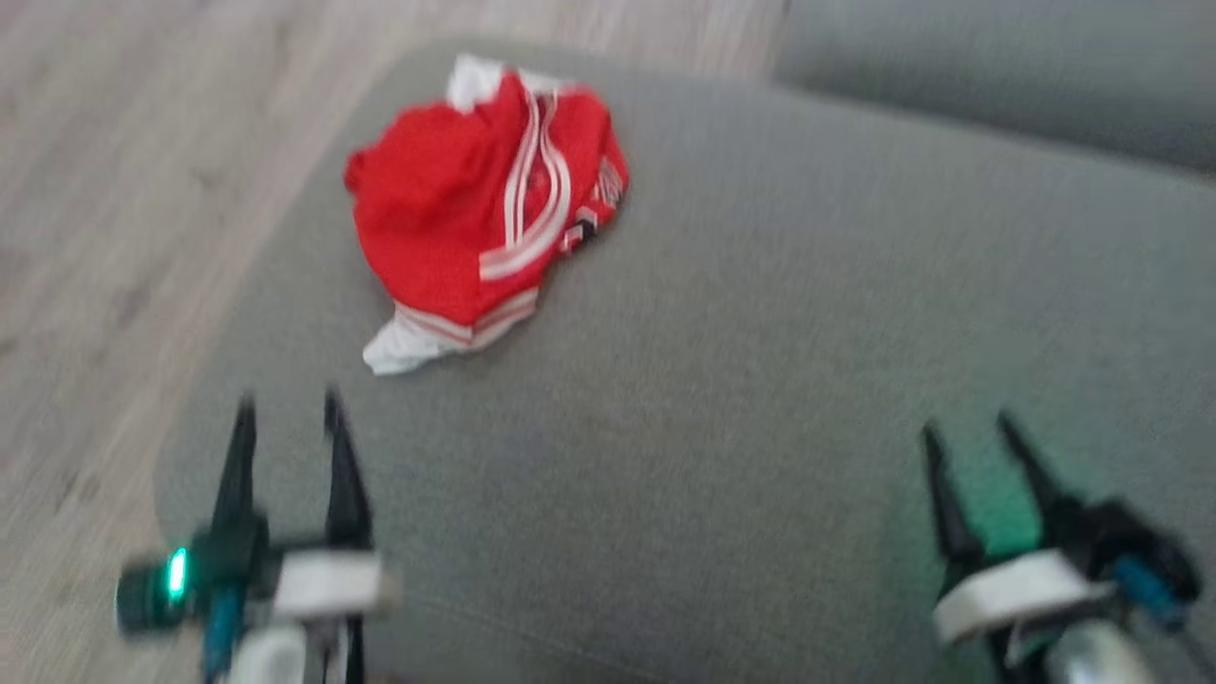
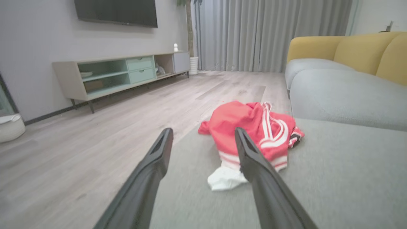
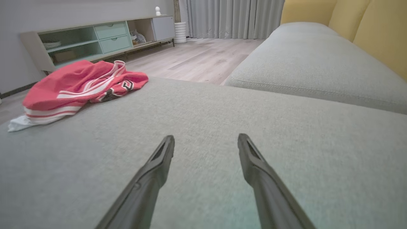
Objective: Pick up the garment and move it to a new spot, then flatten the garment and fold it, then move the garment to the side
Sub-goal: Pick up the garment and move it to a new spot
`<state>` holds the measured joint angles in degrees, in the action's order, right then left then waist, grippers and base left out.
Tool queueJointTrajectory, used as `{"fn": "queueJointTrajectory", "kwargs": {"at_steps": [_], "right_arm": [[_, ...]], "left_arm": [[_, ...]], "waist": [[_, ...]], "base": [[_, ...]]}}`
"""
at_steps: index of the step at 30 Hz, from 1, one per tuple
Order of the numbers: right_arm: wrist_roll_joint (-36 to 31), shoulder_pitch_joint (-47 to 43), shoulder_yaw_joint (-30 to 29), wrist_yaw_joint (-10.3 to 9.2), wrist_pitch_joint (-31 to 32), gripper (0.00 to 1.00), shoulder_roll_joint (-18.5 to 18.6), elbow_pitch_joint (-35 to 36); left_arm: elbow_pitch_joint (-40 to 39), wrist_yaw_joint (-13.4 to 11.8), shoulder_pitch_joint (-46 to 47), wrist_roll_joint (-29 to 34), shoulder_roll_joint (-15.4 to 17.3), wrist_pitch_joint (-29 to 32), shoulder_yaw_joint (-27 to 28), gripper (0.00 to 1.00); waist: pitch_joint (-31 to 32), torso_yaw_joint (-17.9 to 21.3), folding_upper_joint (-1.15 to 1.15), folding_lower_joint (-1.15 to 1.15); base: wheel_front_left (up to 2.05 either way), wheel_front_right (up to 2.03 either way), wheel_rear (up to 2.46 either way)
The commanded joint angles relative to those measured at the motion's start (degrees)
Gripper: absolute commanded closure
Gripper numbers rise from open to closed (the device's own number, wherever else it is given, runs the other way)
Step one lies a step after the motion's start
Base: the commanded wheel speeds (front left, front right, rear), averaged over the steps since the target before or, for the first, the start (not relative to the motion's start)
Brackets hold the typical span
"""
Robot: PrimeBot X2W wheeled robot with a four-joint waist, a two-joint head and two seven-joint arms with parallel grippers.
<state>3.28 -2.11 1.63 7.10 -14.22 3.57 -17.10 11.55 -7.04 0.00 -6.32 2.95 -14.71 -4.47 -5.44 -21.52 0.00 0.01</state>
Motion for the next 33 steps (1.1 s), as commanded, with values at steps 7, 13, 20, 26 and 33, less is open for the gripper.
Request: {"fn": "queueJointTrajectory", "kwargs": {"at_steps": [7,13,20,26,33], "right_arm": [[-2.0,9.3,0.7,0.39,-0.8,0.0,8.3,3.6],[-2.4,11.3,1.0,0.39,-0.8,0.0,11.4,4.2],[-2.8,10.8,1.3,0.39,-0.8,0.0,12.9,5.1],[-2.9,10.7,0.8,0.39,-0.8,0.0,12.5,5.3],[-2.0,10.2,1.7,0.39,-0.8,0.0,8.4,3.8]], "left_arm": [[1.7,1.5,19.7,-1.5,-0.1,-0.3,-3.0,0.0],[16.3,2.9,34.0,-3.5,-0.1,-0.3,-5.8,0.0],[41.9,5.1,46.8,-10.7,-0.1,4.9,-8.8,0.0],[50.3,6.0,50.7,-13.7,-0.1,1.8,-10.2,1.0],[45.1,6.0,52.0,-10.6,1.8,-0.2,-11.2,1.0]], "waist": [[-17.6,1.7,0.0,-0.01],[-21.4,2.6,0.0,-0.01],[-23.0,4.5,0.0,-0.01],[-21.6,5.2,0.0,-0.01],[-12.9,6.8,0.0,-0.01]], "base": [[0.0,0.0,0.0],[0.0,0.0,0.0],[0.0,0.0,0.0],[0.0,0.0,0.0],[0.0,0.0,0.0]]}}
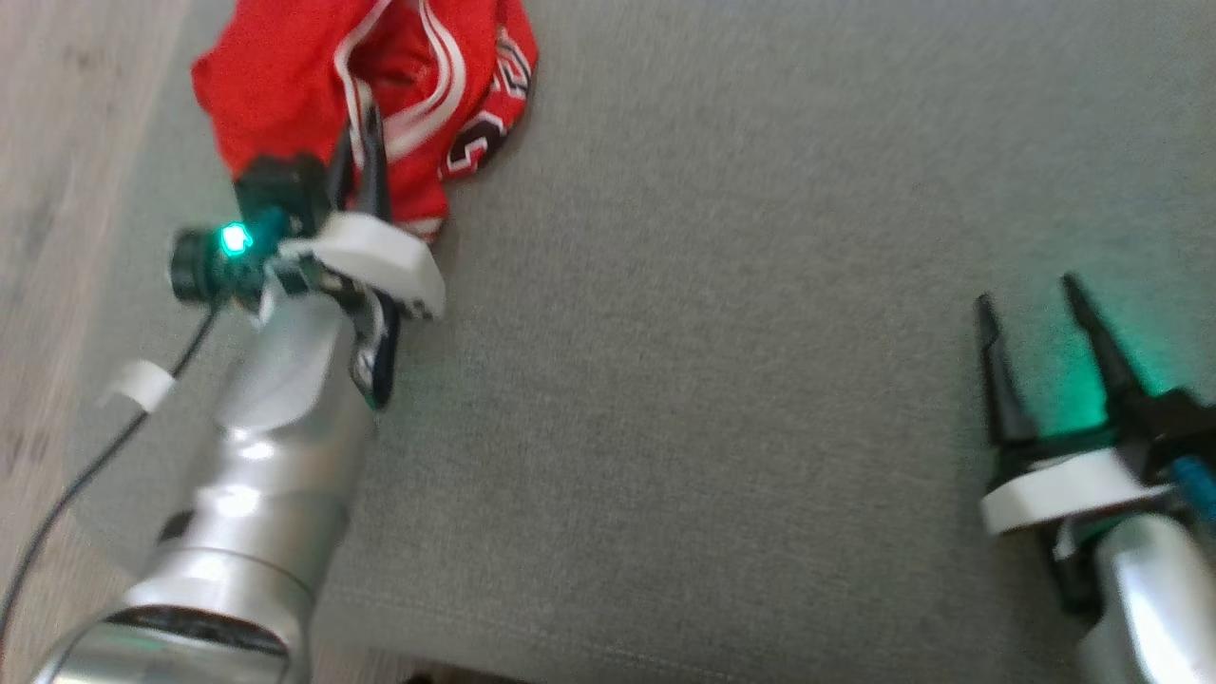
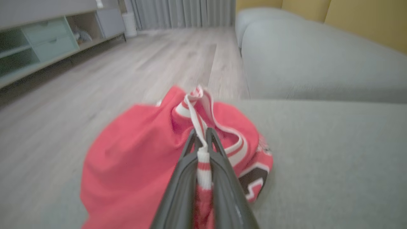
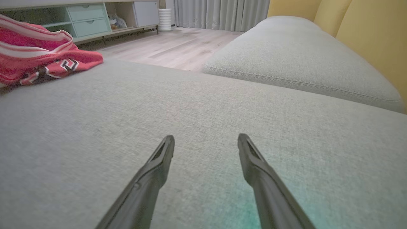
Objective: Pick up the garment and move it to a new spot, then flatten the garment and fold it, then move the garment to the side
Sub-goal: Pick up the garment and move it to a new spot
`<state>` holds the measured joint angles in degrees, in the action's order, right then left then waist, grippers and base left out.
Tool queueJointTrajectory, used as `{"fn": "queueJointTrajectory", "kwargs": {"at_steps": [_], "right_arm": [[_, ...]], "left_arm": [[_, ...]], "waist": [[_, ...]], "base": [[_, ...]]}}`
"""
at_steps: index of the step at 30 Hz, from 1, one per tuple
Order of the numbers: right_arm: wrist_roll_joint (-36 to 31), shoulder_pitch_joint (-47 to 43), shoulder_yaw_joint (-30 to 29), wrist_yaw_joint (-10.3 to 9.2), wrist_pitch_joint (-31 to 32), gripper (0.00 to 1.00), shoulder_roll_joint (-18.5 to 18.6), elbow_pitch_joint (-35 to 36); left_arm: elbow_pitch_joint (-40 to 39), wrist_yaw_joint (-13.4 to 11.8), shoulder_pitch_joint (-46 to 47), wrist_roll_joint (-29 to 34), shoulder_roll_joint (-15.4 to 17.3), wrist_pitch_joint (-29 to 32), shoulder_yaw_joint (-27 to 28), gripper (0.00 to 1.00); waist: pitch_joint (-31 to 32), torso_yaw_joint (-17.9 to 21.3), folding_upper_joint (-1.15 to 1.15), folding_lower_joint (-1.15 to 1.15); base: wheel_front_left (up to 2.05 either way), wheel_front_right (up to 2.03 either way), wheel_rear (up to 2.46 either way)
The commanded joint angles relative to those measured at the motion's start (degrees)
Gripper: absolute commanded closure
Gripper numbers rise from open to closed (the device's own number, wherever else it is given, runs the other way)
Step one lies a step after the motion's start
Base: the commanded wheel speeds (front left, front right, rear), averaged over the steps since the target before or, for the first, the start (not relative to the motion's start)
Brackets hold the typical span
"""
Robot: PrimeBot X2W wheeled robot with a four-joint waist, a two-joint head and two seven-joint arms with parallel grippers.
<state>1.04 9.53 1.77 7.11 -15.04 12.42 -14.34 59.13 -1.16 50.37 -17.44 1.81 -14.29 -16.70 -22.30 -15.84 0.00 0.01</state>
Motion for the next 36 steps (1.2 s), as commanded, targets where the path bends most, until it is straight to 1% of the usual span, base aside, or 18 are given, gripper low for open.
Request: {"fn": "queueJointTrajectory", "kwargs": {"at_steps": [1,4,5,7,8,10,15,19,23,25,28,32,35,36], "right_arm": [[0.4,-1.6,1.7,0.37,0.0,0.0,-1.4,0.8],[0.9,-2.4,2.3,0.37,0.0,0.0,-3.9,0.2],[0.9,-2.4,2.3,0.37,0.0,0.0,-3.9,0.2],[1.2,-3.2,2.4,0.37,0.0,0.0,-5.3,-0.2],[1.5,-3.9,2.6,0.37,0.0,0.0,-6.4,-0.3],[1.7,-4.6,2.8,0.37,0.0,0.0,-7.3,-0.4],[2.1,-6.7,2.9,0.37,0.0,0.0,-8.7,-0.4],[2.3,-7.8,2.6,0.37,0.0,0.0,-9.2,-0.3],[2.4,-8.8,3.0,0.37,0.0,0.0,-9.4,-0.3],[2.5,-9.2,3.0,0.37,0.0,0.0,-9.5,-0.4],[3.1,-9.5,3.5,0.37,0.0,0.0,-9.5,-0.2],[3.8,-9.8,4.3,0.37,0.0,0.0,-9.5,-0.2],[4.0,-10.1,4.7,0.37,0.0,0.0,-9.5,-0.7],[4.1,-10.1,5.0,0.37,0.0,0.0,-9.5,-0.9]], "left_arm": [[-4.7,0.3,1.6,1.2,3.5,-0.7,0.9,1.0],[-10.8,1.0,1.9,3.4,5.0,-0.7,0.4,1.0],[-10.8,1.0,1.9,3.4,5.0,-0.7,0.4,1.0],[-14.2,2.0,2.4,4.8,5.7,-0.7,-0.6,1.0],[-16.2,3.4,3.6,6.4,6.4,-0.7,-2.3,1.0],[-18.0,4.6,5.4,7.4,6.8,-0.5,-3.8,1.0],[-23.2,6.5,10.5,7.8,6.2,1.9,-6.4,1.0],[-26.2,6.8,14.2,8.4,6.1,3.7,-7.5,1.0],[-26.7,6.5,15.8,8.5,5.4,5.4,-8.3,1.0],[-26.0,6.6,14.9,8.1,4.7,6.3,-9.1,1.0],[-24.2,6.9,10.8,7.2,3.8,6.9,-10.9,1.0],[-20.4,7.5,1.9,5.3,2.2,5.2,-14.8,1.0],[-16.9,8.0,-6.2,2.3,1.3,2.7,-18.8,0.99],[-15.5,8.0,-8.6,1.8,1.2,1.9,-20.0,0.52]], "waist": [[5.6,1.6,0.0,-0.01],[10.6,3.7,0.0,-0.01],[10.6,3.7,0.0,-0.01],[13.7,5.6,0.0,-0.01],[16.3,7.8,0.0,-0.01],[18.6,10.3,0.0,-0.01],[22.1,17.2,0.0,-0.01],[23.3,22.8,0.0,-0.01],[23.9,27.4,0.0,-0.01],[23.9,29.2,0.0,-0.01],[23.4,31.2,0.0,-0.01],[22.1,32.4,0.0,-0.01],[21.4,32.7,0.0,-0.01],[21.2,32.7,0.0,-0.01]], "base": [[0.0,0.0,0.0],[0.0,0.0,0.0],[0.0,0.0,0.0],[0.0,0.0,0.0],[0.0,0.0,0.0],[0.0,0.0,0.0],[0.0,0.0,0.0],[0.0,0.0,0.0],[0.0,0.0,0.0],[0.0,0.0,0.0],[0.0,0.0,0.0],[0.0,0.0,0.0],[0.0,0.0,0.0],[0.0,0.0,0.0]]}}
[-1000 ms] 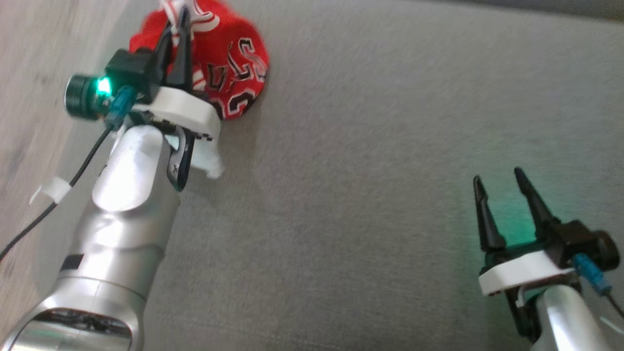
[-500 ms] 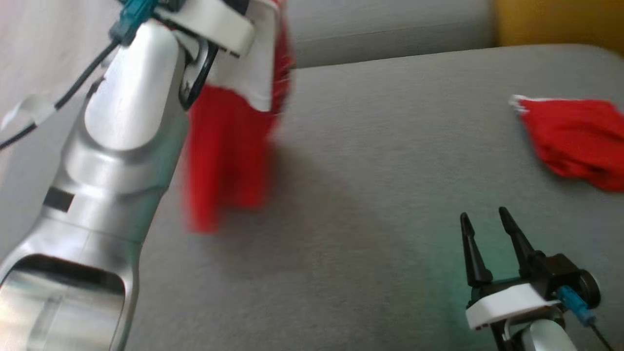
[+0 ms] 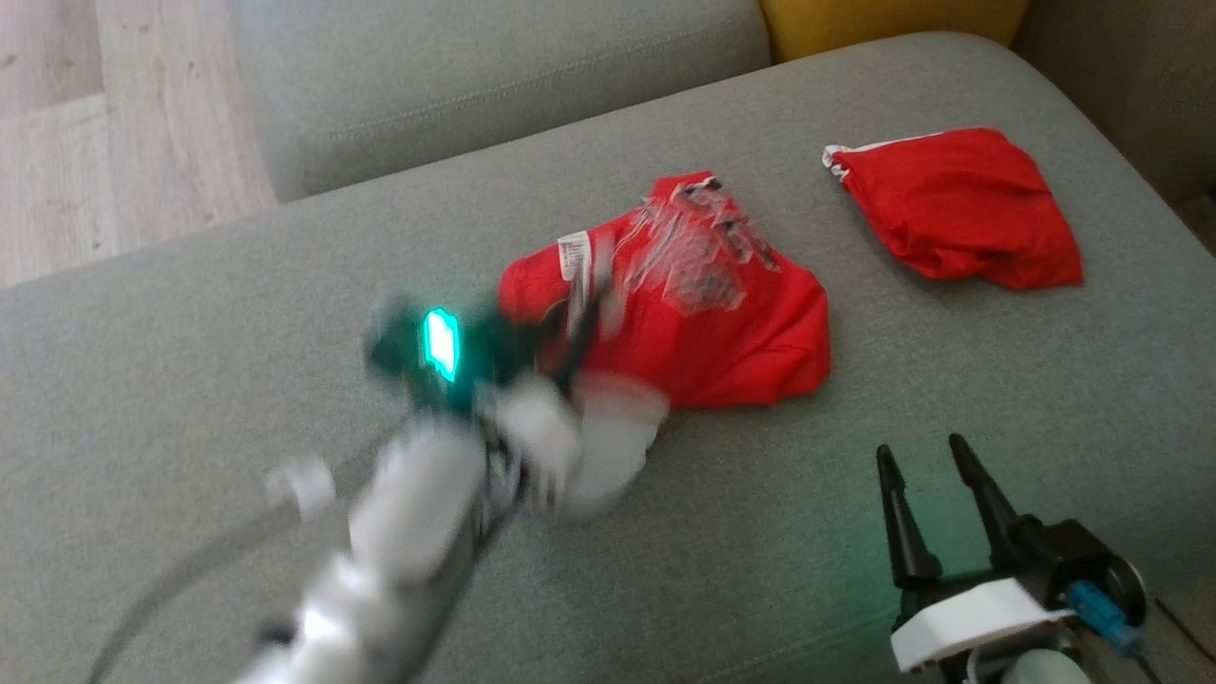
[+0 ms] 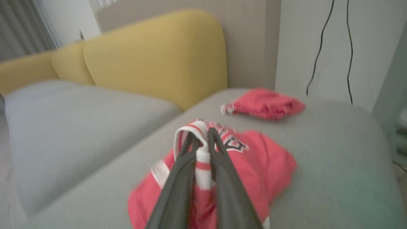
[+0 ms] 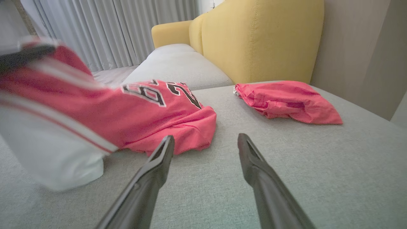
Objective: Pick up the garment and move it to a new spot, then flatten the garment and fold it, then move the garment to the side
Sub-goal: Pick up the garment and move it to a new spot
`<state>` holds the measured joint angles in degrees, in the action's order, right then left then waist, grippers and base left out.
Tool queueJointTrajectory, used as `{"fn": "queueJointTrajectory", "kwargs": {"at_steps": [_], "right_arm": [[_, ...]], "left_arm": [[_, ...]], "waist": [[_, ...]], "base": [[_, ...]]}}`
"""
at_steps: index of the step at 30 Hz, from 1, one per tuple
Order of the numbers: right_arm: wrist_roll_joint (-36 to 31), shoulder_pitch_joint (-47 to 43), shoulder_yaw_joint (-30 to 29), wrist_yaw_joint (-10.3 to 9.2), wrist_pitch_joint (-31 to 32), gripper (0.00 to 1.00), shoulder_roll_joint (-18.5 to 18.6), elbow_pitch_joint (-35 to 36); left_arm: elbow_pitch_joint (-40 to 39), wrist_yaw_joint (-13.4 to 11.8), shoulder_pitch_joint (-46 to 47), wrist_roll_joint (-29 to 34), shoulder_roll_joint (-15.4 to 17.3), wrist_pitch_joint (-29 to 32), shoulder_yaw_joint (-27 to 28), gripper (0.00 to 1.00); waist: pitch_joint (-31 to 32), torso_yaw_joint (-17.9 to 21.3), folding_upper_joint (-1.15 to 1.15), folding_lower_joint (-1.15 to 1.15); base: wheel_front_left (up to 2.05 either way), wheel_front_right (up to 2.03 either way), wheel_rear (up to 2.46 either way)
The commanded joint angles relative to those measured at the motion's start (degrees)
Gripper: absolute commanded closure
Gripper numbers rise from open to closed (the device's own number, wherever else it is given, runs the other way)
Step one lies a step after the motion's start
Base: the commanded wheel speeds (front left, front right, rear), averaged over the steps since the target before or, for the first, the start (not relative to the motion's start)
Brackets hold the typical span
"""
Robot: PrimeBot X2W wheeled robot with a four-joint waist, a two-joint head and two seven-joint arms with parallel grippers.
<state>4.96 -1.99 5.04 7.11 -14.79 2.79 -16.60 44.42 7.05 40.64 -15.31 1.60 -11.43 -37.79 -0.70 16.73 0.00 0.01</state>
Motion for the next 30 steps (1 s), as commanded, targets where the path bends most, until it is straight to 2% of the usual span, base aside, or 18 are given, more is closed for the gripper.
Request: {"fn": "queueJointTrajectory", "kwargs": {"at_steps": [1,3,6,9,12,13,21,23,30], "right_arm": [[0.2,1.5,2.0,0.37,-0.2,0.0,0.1,1.2],[0.3,1.7,2.7,0.37,-0.2,0.0,0.1,0.9],[0.5,1.7,2.5,0.37,-0.2,0.0,0.1,0.8],[0.4,1.0,1.9,0.37,-0.2,0.0,0.1,0.9],[0.1,-0.1,0.9,0.37,-0.2,0.0,0.1,0.8],[0.1,-0.1,0.9,0.37,-0.2,0.0,0.1,0.8],[2.6,-4.3,-2.4,0.37,-0.2,0.0,0.1,2.7],[2.9,-5.6,-2.2,0.37,-0.2,0.0,0.1,3.4],[2.9,-8.9,-1.1,0.37,-0.2,0.0,0.1,5.8]], "left_arm": [[0.1,-0.5,-1.0,-1.2,1.4,-1.8,0.0,0.0],[0.4,-2.1,-4.5,-2.9,1.3,-3.0,-2.3,0.0],[-3.7,-6.5,-8.9,-5.2,1.3,-3.5,-2.9,0.0],[-10.6,-10.9,-15.6,-6.7,1.3,-3.5,1.0,0.0],[-16.2,-13.4,-23.2,-5.8,1.3,-3.5,5.8,0.0],[-16.2,-13.4,-23.2,-5.8,1.3,-3.5,5.8,0.0],[-31.4,-15.4,-41.0,0.1,1.3,-3.6,18.7,0.0],[-34.2,-16.1,-44.8,3.0,1.3,-3.6,20.5,0.0],[-38.2,-17.0,-54.0,3.8,1.3,-3.6,24.0,0.0]], "waist": [[-0.6,0.1,0.0,-0.01],[-0.9,0.1,0.0,-0.01],[-0.8,-0.7,0.0,-0.01],[0.1,-2.2,0.0,-0.01],[1.5,-4.1,0.0,-0.01],[1.5,-4.1,0.0,-0.01],[5.2,-11.3,0.0,-0.01],[6.2,-12.7,0.0,-0.01],[8.9,-15.7,0.0,-0.01]], "base": [[0.0,0.0,0.0],[0.0,0.0,0.0],[0.0,0.0,0.0],[0.0,0.0,0.0],[0.0,0.0,0.0],[0.0,0.0,0.0],[0.0,0.0,0.0],[0.0,0.0,0.0],[0.0,0.0,0.0]]}}
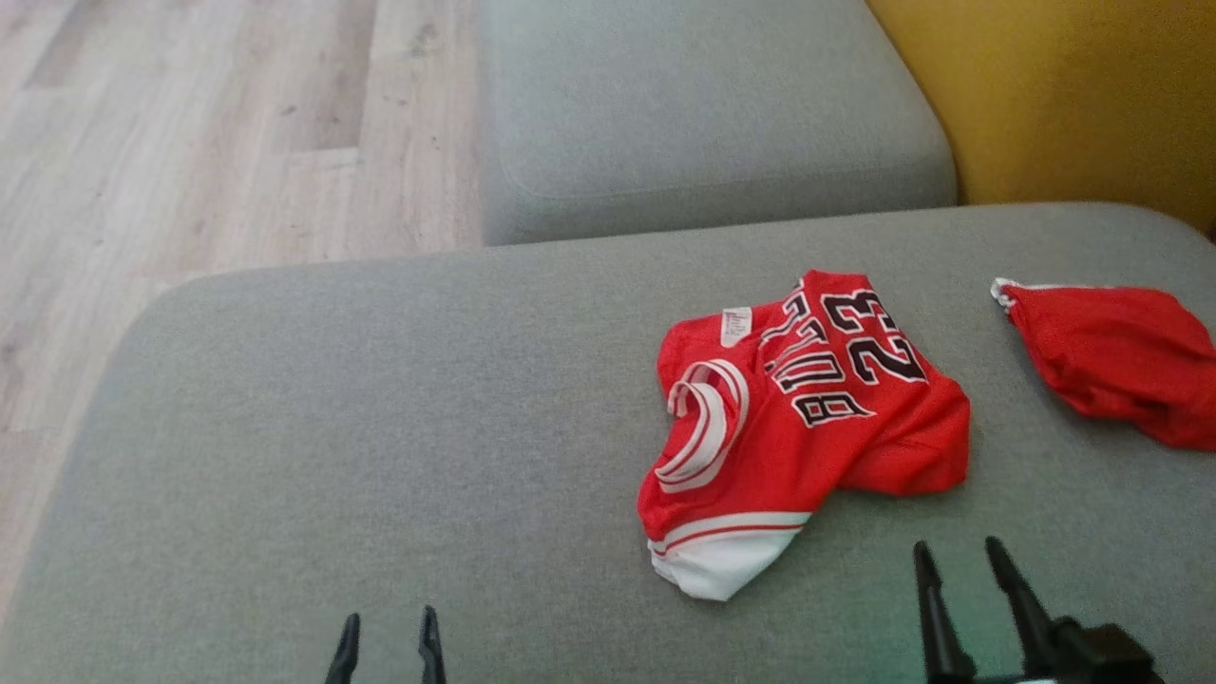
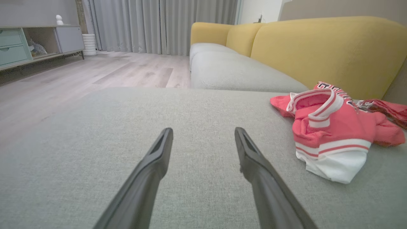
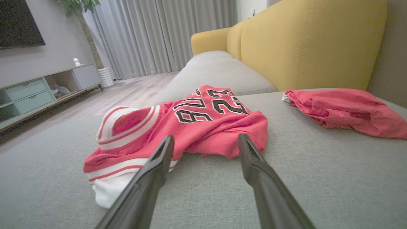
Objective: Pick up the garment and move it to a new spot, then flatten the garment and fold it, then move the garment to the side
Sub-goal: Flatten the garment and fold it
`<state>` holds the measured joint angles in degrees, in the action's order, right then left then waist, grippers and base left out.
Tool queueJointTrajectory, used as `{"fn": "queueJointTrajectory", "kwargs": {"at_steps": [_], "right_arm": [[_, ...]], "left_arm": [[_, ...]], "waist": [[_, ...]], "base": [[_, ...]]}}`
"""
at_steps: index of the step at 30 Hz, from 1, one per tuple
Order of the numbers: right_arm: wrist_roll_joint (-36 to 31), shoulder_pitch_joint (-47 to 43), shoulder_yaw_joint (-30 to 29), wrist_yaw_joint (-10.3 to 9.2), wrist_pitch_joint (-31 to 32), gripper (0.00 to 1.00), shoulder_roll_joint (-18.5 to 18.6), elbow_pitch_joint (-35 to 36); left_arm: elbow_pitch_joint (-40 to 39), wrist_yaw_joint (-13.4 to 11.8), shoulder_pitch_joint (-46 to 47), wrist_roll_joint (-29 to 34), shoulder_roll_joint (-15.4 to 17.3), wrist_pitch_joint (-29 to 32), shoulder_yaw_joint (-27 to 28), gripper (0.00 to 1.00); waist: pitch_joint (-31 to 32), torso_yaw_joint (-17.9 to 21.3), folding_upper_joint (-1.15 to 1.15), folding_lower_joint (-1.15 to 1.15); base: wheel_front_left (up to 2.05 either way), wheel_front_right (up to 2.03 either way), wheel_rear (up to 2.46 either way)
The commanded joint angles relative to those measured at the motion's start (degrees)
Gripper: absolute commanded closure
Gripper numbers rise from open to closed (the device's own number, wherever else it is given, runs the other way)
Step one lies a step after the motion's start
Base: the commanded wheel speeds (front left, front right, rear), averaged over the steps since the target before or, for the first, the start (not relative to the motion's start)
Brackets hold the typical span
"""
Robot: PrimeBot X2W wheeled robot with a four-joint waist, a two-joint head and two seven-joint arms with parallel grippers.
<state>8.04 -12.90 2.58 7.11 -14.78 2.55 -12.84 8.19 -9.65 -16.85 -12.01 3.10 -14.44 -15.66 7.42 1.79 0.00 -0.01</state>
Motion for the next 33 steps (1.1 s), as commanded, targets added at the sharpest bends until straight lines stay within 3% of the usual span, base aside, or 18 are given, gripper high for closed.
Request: {"fn": "queueJointTrajectory", "kwargs": {"at_steps": [1,19,33], "right_arm": [[-0.6,1.8,1.8,0.37,-0.2,0.0,0.3,2.1],[-1.0,2.0,4.1,0.37,-0.2,0.0,0.3,1.6],[-1.3,2.9,5.0,0.37,-0.2,0.0,0.7,1.7]], "left_arm": [[-2.2,-0.5,3.0,0.6,-0.2,-0.6,2.2,0.0],[-2.1,-0.1,2.7,2.5,-0.2,-0.6,3.7,0.0],[-1.3,-0.1,4.4,2.6,-0.2,-0.6,1.6,0.0]], "waist": [[0.9,-0.9,0.0,0.01],[1.6,-2.1,0.0,0.01],[-0.7,-1.2,0.0,0.01]], "base": [[0.0,0.0,0.0],[0.0,0.0,0.0],[0.0,0.0,0.0]]}}
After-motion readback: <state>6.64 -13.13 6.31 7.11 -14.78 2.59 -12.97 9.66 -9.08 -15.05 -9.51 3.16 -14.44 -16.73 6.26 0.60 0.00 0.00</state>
